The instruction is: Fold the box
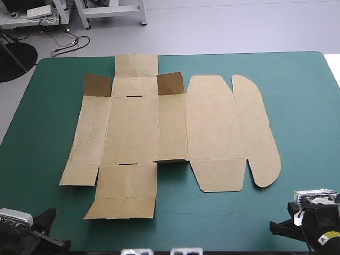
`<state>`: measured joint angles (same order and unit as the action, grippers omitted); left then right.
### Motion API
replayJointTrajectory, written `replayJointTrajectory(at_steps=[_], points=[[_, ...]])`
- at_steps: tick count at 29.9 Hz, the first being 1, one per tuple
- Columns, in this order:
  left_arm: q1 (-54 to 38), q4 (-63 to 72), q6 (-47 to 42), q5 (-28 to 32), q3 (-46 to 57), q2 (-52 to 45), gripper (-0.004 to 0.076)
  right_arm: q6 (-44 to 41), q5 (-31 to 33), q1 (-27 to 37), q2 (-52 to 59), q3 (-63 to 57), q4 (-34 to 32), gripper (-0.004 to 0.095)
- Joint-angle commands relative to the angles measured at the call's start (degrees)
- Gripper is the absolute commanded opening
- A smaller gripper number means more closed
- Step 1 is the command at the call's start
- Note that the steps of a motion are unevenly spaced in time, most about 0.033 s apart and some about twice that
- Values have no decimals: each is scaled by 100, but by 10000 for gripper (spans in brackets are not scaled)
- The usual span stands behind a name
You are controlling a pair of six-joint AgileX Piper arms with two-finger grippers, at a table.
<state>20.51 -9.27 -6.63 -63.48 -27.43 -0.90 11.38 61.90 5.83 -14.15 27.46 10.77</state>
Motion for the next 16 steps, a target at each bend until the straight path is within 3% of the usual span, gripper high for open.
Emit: replayJointTrajectory(at_steps=[1, 16], points=[[24, -34, 2, 369, -112, 75, -10, 38, -337, -22, -76, 151, 62, -20], [24, -34, 2, 403, -210, 184, -10, 38, -337, -22, -76, 151, 62, -20]])
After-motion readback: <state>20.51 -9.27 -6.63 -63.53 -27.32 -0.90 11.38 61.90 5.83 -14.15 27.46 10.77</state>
